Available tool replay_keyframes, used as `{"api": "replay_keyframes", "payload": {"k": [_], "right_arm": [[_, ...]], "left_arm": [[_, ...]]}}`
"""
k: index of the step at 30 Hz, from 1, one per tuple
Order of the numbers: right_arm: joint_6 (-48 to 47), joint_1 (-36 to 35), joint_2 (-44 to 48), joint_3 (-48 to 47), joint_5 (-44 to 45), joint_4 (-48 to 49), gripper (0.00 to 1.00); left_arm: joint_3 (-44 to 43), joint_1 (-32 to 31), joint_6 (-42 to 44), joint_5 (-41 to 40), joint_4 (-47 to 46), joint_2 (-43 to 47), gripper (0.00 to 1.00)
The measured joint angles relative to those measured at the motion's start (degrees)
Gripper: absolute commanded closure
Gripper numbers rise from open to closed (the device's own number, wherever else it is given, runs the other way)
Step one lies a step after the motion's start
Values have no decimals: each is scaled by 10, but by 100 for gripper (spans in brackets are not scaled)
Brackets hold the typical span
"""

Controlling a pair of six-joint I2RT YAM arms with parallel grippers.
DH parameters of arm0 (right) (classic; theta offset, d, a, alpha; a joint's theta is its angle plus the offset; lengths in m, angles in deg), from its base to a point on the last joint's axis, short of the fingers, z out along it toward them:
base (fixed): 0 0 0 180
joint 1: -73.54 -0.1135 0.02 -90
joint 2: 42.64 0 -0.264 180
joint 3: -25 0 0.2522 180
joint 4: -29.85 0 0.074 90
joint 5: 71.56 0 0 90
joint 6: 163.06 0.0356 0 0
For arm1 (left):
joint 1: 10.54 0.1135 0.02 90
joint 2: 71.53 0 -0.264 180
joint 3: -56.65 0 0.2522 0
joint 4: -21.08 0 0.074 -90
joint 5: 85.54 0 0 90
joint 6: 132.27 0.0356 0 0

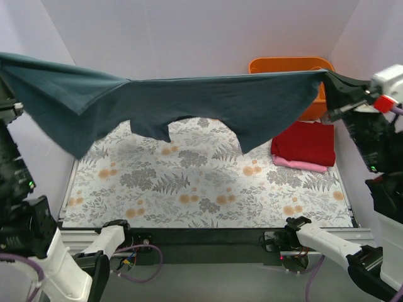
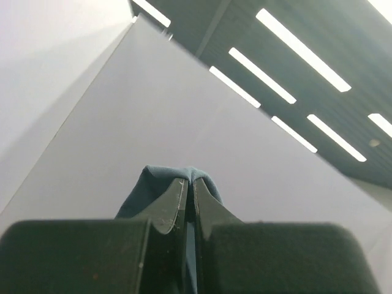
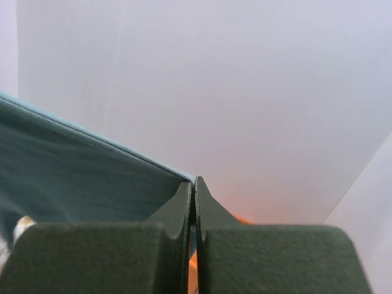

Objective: Fold and stack the t-shirts
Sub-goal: Flatten the tshirt out

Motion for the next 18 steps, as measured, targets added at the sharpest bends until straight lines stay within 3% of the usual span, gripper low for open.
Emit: {"api": "replay_keyframes", "payload": {"k": [5,10,18], "right_arm": [[-19,0,19,-17,-35,20,99],[-23,0,-12,-13,-53,17,99],[-33,0,-123,61,-16,18,99]], "left_arm": [[-50,-12,39,0,-35,11,100],[-24,-30,83,-10,-57,-2,100],[170,-31,126,-21,-121,-132,99]]}}
